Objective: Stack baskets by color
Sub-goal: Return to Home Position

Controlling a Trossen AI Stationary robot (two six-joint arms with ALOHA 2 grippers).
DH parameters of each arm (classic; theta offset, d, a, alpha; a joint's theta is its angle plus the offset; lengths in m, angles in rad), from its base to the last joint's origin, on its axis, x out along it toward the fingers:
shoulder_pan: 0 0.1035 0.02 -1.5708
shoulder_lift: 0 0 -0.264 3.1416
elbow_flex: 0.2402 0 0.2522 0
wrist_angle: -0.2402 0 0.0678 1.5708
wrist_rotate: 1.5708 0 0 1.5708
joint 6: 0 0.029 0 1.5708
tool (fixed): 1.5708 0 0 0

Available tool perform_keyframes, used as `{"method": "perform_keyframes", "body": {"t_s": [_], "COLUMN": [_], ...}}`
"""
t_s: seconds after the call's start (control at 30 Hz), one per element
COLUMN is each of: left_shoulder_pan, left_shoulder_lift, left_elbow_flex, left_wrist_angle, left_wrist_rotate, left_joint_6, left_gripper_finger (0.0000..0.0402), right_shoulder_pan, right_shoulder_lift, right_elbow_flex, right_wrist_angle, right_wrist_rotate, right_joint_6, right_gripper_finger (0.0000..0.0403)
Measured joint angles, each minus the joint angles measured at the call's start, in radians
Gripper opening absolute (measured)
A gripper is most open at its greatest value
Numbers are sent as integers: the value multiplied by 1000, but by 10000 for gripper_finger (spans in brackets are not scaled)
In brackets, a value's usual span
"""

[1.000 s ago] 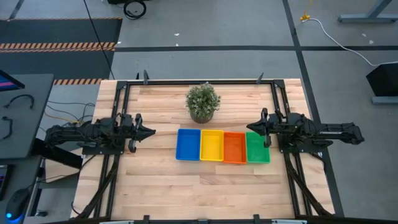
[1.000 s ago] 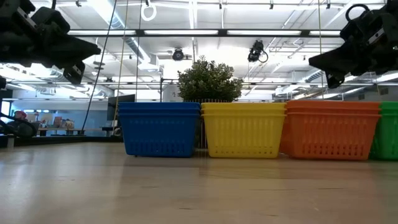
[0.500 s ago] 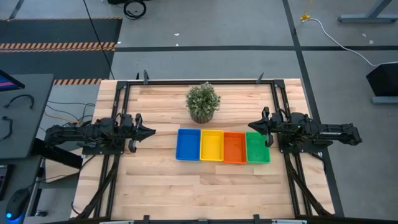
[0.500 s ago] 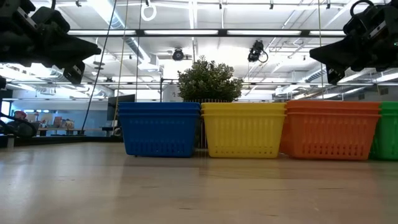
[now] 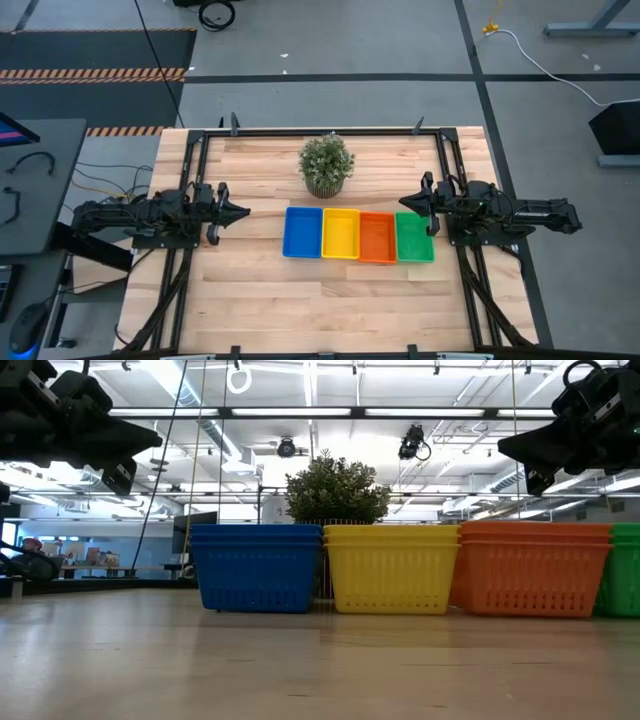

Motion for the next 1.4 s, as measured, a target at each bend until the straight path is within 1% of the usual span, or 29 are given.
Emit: {"method": "perform_keyframes", "body": {"t_s": [0.27, 0.6, 0.83, 0.97, 1.07, 1.23, 1.4], "left_shoulder_pan": [0, 0, 0, 3, 3, 3, 3], "left_shoulder_lift": [0, 0, 0, 0, 0, 0, 7], "left_elbow_flex": [0, 0, -1, -1, -1, -1, 2], "left_wrist_angle": [0, 1, 1, 5, 3, 1, 9], "left_wrist_rotate": [0, 0, 0, -5, -7, -8, -14], "left_joint_6": [0, 0, 1, 172, 236, 230, 236], "left_gripper_finger": [29, 19, 29, 31, 29, 23, 30], "right_shoulder_pan": [0, 0, 0, 0, 0, 0, 0], "right_shoulder_lift": [0, 0, 0, 0, 0, 0, 4], "right_elbow_flex": [0, 0, 0, 0, 0, 0, 0], "right_wrist_angle": [0, 0, 0, -1, -1, -1, -3], "right_wrist_rotate": [0, 0, 0, 0, 0, 0, 12], "right_joint_6": [0, 0, 0, 0, 0, 0, 0], "right_gripper_finger": [14, 14, 14, 14, 14, 14, 14]}}
